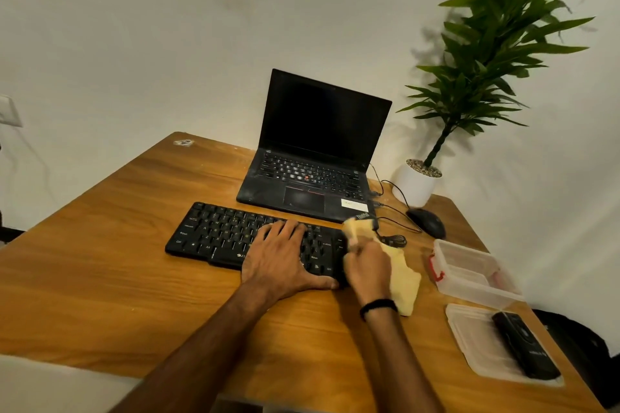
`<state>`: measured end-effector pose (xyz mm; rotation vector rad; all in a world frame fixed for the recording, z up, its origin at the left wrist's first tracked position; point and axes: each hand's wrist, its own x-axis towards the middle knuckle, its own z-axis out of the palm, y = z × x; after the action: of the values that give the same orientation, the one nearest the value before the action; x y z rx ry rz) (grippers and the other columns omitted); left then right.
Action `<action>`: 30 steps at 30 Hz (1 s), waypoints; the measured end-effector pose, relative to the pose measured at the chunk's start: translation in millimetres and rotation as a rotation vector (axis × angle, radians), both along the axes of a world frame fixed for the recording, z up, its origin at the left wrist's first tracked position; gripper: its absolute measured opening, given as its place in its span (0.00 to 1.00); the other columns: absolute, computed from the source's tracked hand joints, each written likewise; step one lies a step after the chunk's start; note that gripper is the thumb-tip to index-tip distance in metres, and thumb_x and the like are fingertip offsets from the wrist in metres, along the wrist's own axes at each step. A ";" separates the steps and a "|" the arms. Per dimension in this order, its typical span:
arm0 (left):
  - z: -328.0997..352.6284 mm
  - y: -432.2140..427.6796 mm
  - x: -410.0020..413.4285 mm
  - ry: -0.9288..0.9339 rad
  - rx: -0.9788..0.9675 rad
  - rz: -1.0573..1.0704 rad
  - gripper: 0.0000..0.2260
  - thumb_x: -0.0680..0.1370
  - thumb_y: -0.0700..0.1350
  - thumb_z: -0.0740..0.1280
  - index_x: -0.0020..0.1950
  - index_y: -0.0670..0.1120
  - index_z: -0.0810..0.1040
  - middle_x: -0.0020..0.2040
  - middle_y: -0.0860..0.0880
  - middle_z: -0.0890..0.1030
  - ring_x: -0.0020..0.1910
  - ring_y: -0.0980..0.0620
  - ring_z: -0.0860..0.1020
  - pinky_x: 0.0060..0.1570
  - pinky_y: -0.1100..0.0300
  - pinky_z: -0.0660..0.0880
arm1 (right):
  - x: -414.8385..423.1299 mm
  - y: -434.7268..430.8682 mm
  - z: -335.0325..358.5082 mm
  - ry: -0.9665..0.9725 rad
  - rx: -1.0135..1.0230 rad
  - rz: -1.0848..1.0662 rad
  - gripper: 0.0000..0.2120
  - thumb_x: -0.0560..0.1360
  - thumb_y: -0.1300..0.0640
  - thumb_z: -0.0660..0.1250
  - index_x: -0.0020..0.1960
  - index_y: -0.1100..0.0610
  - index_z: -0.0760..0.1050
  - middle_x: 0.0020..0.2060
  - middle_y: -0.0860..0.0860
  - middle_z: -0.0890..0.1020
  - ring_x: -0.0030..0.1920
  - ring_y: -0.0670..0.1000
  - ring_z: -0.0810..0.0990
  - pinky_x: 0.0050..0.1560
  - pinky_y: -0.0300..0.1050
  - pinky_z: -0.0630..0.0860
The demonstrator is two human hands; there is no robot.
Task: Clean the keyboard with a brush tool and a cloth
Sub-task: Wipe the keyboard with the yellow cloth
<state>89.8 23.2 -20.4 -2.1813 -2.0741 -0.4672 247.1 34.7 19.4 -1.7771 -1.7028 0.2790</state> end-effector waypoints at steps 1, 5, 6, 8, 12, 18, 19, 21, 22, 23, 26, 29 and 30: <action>-0.3 0.6 -0.2 0.002 0.005 -0.007 0.58 0.61 0.86 0.48 0.79 0.49 0.63 0.76 0.52 0.65 0.75 0.50 0.63 0.78 0.50 0.55 | -9.7 2.0 -12.9 -0.126 -0.033 0.026 0.11 0.82 0.61 0.60 0.62 0.60 0.75 0.49 0.53 0.80 0.49 0.50 0.79 0.46 0.36 0.74; 1.9 1.6 -0.8 0.026 0.009 -0.017 0.58 0.61 0.86 0.48 0.78 0.48 0.63 0.75 0.52 0.66 0.74 0.51 0.64 0.77 0.52 0.54 | -28.8 21.5 -12.2 -0.235 -0.079 0.026 0.11 0.80 0.61 0.62 0.60 0.62 0.76 0.58 0.58 0.80 0.60 0.57 0.77 0.61 0.49 0.74; 2.3 1.1 -0.4 0.027 -0.001 -0.014 0.60 0.59 0.88 0.47 0.78 0.48 0.63 0.75 0.52 0.66 0.74 0.51 0.64 0.77 0.52 0.55 | -30.5 27.0 -2.2 -0.234 -0.118 0.009 0.09 0.80 0.61 0.63 0.58 0.62 0.77 0.56 0.59 0.81 0.58 0.58 0.78 0.58 0.50 0.74; 2.2 0.3 0.3 0.009 0.000 0.000 0.62 0.57 0.88 0.45 0.78 0.48 0.64 0.75 0.52 0.66 0.74 0.50 0.64 0.77 0.51 0.55 | -33.8 32.7 9.5 -0.222 -0.147 -0.012 0.09 0.79 0.60 0.64 0.55 0.63 0.78 0.54 0.60 0.82 0.57 0.60 0.78 0.56 0.51 0.74; -0.9 0.2 -0.9 0.001 0.007 -0.011 0.52 0.65 0.81 0.49 0.79 0.48 0.62 0.76 0.52 0.65 0.74 0.51 0.63 0.77 0.52 0.55 | -37.7 6.0 -9.2 -0.301 -0.127 0.050 0.11 0.79 0.61 0.63 0.59 0.62 0.77 0.58 0.58 0.79 0.59 0.56 0.76 0.61 0.49 0.75; 0.9 0.9 0.4 0.014 -0.006 -0.010 0.56 0.62 0.85 0.51 0.78 0.48 0.64 0.75 0.51 0.66 0.74 0.50 0.65 0.77 0.51 0.56 | -39.9 29.6 11.3 -0.202 -0.162 0.025 0.10 0.80 0.59 0.62 0.56 0.63 0.78 0.54 0.60 0.81 0.56 0.59 0.78 0.54 0.50 0.74; 0.2 0.2 -0.4 0.001 -0.001 -0.008 0.55 0.63 0.84 0.51 0.78 0.48 0.63 0.75 0.52 0.66 0.74 0.50 0.65 0.77 0.51 0.56 | -44.9 25.3 11.5 -0.222 -0.168 0.045 0.10 0.80 0.59 0.62 0.56 0.63 0.78 0.54 0.60 0.81 0.56 0.59 0.78 0.54 0.50 0.74; -0.4 0.5 -1.2 -0.015 0.005 -0.020 0.51 0.65 0.81 0.52 0.78 0.49 0.63 0.75 0.52 0.66 0.73 0.51 0.64 0.77 0.52 0.56 | -45.3 11.1 3.9 -0.255 -0.163 0.100 0.10 0.80 0.60 0.61 0.58 0.61 0.78 0.55 0.58 0.81 0.56 0.57 0.78 0.57 0.50 0.74; -0.2 0.7 -1.5 -0.022 0.005 -0.023 0.51 0.66 0.81 0.52 0.78 0.49 0.63 0.75 0.52 0.66 0.73 0.51 0.64 0.77 0.52 0.56 | -40.2 5.5 -0.5 -0.229 -0.139 0.114 0.11 0.80 0.60 0.61 0.60 0.59 0.77 0.56 0.57 0.81 0.57 0.57 0.78 0.58 0.49 0.74; 0.6 1.3 -0.4 -0.030 0.004 -0.017 0.52 0.65 0.83 0.52 0.78 0.49 0.63 0.74 0.52 0.66 0.73 0.51 0.65 0.77 0.51 0.56 | -33.0 4.8 -0.8 -0.191 -0.128 0.106 0.13 0.79 0.60 0.61 0.61 0.58 0.77 0.56 0.56 0.81 0.56 0.57 0.78 0.57 0.49 0.74; 2.8 3.7 3.1 -0.016 0.007 0.004 0.57 0.61 0.87 0.51 0.77 0.49 0.65 0.74 0.52 0.68 0.73 0.50 0.65 0.76 0.51 0.57 | -26.1 27.3 5.4 -0.193 -0.133 0.017 0.11 0.79 0.60 0.61 0.57 0.60 0.78 0.53 0.59 0.82 0.55 0.59 0.79 0.52 0.49 0.74; 0.7 2.8 2.9 -0.014 0.013 0.001 0.54 0.63 0.84 0.53 0.78 0.48 0.64 0.74 0.52 0.67 0.73 0.51 0.65 0.77 0.52 0.56 | -40.4 25.3 5.9 -0.209 -0.150 0.071 0.11 0.78 0.60 0.61 0.55 0.63 0.79 0.53 0.60 0.82 0.55 0.60 0.78 0.52 0.49 0.73; 0.4 2.3 1.6 -0.024 0.008 0.001 0.54 0.64 0.84 0.54 0.78 0.49 0.64 0.75 0.52 0.67 0.73 0.51 0.64 0.77 0.51 0.56 | -39.8 23.7 3.8 -0.219 -0.157 0.106 0.10 0.79 0.60 0.61 0.54 0.63 0.79 0.52 0.60 0.82 0.53 0.60 0.78 0.50 0.49 0.72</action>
<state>91.4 25.6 -20.0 -2.1813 -2.0816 -0.5032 207.3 58.4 23.2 -1.8910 -1.9809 0.2793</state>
